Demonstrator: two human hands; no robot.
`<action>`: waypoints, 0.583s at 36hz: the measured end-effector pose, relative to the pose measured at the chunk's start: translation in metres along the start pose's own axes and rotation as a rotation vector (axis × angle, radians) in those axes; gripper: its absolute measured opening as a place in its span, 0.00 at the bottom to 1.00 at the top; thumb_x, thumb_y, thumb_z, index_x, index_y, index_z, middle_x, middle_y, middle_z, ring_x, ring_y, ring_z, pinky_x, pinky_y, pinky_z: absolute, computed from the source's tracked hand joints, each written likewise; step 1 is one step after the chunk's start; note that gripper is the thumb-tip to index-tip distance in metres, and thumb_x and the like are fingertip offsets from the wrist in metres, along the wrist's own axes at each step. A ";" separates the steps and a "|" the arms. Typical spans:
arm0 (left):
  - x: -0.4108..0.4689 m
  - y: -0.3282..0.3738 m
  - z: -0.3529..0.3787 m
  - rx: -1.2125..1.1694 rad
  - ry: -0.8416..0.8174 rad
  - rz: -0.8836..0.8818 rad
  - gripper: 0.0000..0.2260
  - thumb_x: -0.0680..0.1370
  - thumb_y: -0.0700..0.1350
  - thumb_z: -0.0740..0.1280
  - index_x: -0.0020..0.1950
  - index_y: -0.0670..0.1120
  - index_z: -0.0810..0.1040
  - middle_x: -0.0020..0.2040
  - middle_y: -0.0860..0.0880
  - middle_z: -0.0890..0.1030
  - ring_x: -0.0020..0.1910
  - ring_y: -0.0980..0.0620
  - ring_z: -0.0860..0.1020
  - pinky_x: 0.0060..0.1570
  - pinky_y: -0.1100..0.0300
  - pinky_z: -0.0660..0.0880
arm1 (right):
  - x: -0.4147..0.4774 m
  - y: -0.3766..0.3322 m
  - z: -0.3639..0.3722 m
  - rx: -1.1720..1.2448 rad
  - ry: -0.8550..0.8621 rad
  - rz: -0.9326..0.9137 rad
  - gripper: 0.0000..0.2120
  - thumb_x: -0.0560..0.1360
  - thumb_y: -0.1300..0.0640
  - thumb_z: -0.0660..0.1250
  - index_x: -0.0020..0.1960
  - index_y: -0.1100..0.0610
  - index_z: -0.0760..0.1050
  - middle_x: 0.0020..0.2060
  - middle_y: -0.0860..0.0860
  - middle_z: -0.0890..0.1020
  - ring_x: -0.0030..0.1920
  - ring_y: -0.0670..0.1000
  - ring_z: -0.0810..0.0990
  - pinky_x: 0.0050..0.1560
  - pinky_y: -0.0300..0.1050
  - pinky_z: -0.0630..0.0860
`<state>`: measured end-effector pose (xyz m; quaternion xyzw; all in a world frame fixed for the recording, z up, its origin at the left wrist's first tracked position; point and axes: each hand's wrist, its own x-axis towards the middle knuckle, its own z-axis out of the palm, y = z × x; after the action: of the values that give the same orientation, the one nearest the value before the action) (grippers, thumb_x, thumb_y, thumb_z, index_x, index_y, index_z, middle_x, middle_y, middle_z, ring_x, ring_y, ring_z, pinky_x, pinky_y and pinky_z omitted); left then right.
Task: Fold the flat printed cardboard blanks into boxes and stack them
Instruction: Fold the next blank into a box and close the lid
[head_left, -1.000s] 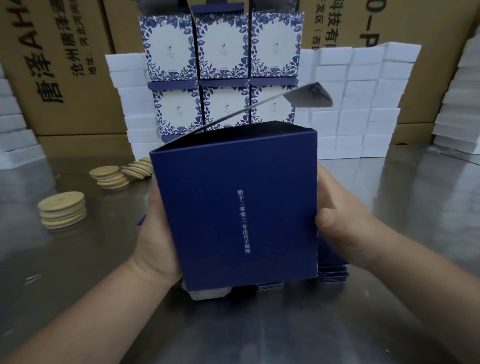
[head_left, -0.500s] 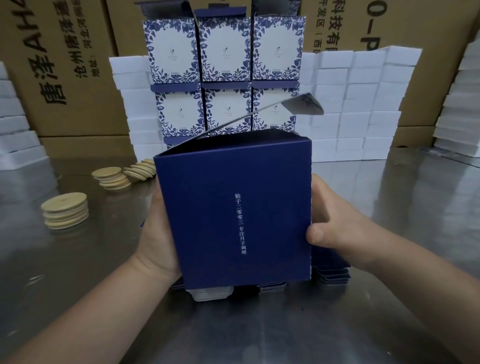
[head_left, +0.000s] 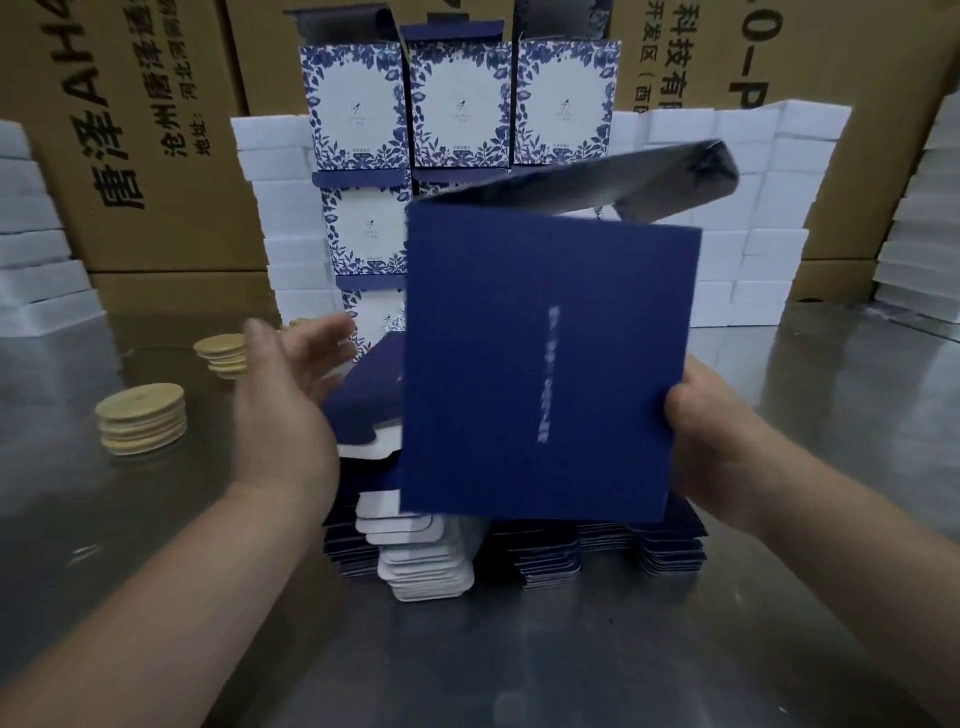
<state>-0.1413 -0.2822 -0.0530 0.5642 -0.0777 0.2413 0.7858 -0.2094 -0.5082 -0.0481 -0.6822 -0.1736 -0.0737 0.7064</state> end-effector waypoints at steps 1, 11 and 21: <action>0.008 -0.002 -0.005 0.007 0.074 0.021 0.27 0.83 0.53 0.42 0.44 0.49 0.79 0.44 0.50 0.83 0.47 0.51 0.79 0.58 0.51 0.73 | 0.002 0.001 -0.004 0.048 0.020 0.007 0.35 0.64 0.46 0.76 0.64 0.59 0.69 0.48 0.49 0.85 0.47 0.48 0.84 0.47 0.51 0.81; 0.043 -0.046 -0.031 0.155 0.298 -0.018 0.23 0.83 0.50 0.45 0.37 0.48 0.75 0.38 0.49 0.79 0.34 0.54 0.76 0.37 0.62 0.70 | 0.016 -0.003 -0.055 0.231 0.335 -0.137 0.40 0.62 0.33 0.73 0.68 0.49 0.69 0.65 0.50 0.76 0.64 0.55 0.75 0.59 0.61 0.74; 0.043 -0.061 -0.035 0.102 0.173 -0.253 0.24 0.82 0.55 0.48 0.39 0.45 0.76 0.40 0.47 0.79 0.39 0.52 0.77 0.39 0.59 0.72 | 0.023 0.056 -0.124 -0.161 0.997 0.004 0.31 0.66 0.38 0.69 0.58 0.56 0.64 0.53 0.54 0.74 0.50 0.53 0.75 0.56 0.52 0.71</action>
<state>-0.0810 -0.2520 -0.1000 0.5857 0.0743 0.1916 0.7840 -0.1514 -0.6243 -0.0938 -0.6166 0.1924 -0.4023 0.6488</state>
